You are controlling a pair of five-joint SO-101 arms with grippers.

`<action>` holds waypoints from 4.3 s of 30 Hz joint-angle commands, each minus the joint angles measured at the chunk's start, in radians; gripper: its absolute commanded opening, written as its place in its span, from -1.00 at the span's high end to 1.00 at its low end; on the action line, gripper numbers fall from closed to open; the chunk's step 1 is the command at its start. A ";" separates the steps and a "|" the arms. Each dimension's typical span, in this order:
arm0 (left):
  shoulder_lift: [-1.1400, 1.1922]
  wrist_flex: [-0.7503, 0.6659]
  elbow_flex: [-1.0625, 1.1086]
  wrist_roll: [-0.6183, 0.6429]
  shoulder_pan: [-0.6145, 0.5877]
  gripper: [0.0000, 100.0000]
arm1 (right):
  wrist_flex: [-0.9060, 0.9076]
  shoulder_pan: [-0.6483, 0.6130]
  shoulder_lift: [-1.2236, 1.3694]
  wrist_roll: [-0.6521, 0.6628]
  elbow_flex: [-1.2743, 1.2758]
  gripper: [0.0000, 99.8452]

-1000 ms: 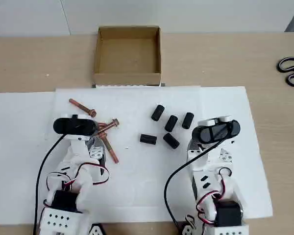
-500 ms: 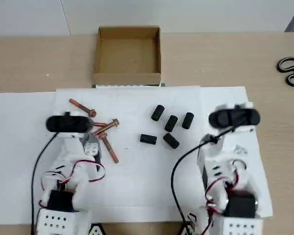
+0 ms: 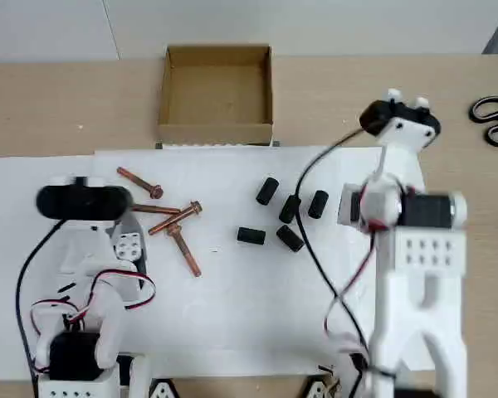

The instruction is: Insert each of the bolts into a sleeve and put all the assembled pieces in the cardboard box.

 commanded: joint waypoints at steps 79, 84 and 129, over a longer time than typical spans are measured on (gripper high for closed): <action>1.452 0.342 -0.952 -0.140 -0.040 0.70 | -0.229 -0.136 0.895 -0.135 -0.436 0.69; 1.452 0.342 -0.947 -0.140 -0.040 0.70 | -0.228 -0.136 0.915 -0.133 -0.436 0.89; 1.499 0.512 -1.236 -0.583 0.124 0.65 | 0.151 0.188 0.486 0.038 -0.377 0.99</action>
